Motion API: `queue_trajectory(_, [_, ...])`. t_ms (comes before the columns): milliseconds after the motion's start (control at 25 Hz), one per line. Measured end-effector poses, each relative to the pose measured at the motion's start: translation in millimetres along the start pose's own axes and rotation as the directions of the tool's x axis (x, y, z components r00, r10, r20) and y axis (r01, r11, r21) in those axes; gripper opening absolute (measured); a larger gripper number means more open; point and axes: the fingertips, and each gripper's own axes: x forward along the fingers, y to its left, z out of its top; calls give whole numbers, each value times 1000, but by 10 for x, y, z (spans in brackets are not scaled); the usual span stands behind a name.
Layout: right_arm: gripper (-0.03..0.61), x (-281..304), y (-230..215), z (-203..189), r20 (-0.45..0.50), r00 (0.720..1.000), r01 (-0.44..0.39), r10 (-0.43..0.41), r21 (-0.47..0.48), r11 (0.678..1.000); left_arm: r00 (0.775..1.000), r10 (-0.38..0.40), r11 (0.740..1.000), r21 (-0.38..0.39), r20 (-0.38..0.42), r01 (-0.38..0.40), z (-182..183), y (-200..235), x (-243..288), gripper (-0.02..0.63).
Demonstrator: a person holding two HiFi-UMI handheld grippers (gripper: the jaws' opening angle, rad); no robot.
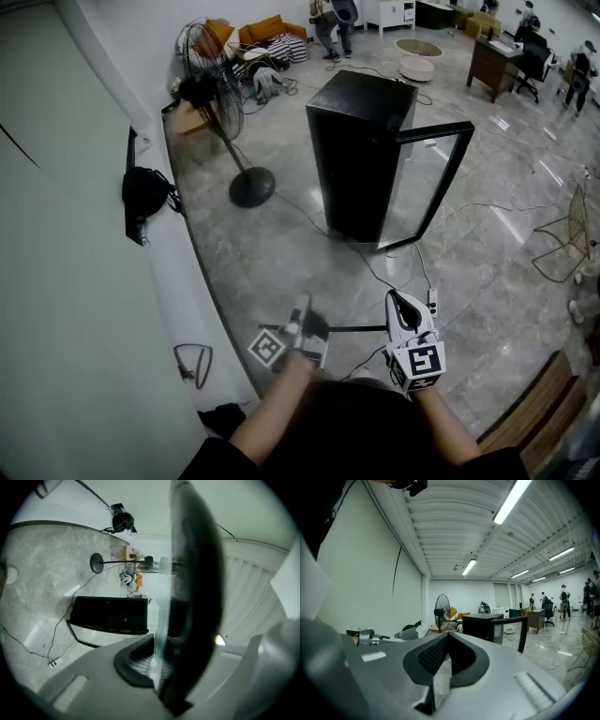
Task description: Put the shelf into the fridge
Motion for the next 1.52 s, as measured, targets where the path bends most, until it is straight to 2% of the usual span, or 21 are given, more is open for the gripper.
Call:
queue_trajectory(320, [0,-192,-56,-79,22,1000,-18,20,-85,996,1000,-1,1000,9,-2,1,-268,16,-40,18])
queue_trajectory(600, [0,-167,-68,-114,25,999,-34,34,2,999,1000,14,1000,-4,-9,-14,-324,103,-55,18])
queue_trajectory(880, [0,68,-74,-94,24,999,-31,31,7,999,1000,18,1000,-20,-23,-18,-206,178,146,17])
queue_trajectory(1160, [0,578,-26,-72,11,1000,-7,7,9,1000,999,31,999,-35,-40,-32,188,306,517,17])
queue_trajectory(1320, [0,992,-75,-8,-7,1000,18,-18,-14,1000,999,10,999,-50,-52,-13,473,321,868,17])
queue_trajectory(1520, [0,1673,-65,216,16,1000,14,-14,-15,1000,996,-29,998,-52,-85,25,943,260,1392,18])
